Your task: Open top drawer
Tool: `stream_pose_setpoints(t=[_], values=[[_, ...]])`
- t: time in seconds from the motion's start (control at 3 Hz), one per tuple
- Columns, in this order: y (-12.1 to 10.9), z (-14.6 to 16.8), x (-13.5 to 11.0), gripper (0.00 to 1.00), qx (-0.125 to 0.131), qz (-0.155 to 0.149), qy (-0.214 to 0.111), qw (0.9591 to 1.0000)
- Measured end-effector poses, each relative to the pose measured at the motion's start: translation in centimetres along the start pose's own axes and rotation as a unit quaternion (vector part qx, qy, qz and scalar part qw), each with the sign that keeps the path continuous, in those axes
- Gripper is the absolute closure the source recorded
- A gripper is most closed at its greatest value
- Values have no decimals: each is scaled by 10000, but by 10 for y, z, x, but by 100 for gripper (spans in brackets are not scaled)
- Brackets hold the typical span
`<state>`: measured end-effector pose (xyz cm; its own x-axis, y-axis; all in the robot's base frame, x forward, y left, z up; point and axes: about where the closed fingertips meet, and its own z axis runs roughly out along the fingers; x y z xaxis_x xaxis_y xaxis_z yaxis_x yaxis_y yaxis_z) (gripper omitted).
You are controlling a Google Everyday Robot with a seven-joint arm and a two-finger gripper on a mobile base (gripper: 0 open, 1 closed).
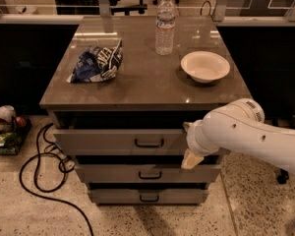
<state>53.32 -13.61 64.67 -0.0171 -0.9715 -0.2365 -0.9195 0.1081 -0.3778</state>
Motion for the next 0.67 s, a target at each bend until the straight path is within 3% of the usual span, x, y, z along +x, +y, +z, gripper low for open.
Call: stream_pose_setpoints(t=[0.67], values=[[0, -2, -1, 69, 4, -19, 13, 10000]])
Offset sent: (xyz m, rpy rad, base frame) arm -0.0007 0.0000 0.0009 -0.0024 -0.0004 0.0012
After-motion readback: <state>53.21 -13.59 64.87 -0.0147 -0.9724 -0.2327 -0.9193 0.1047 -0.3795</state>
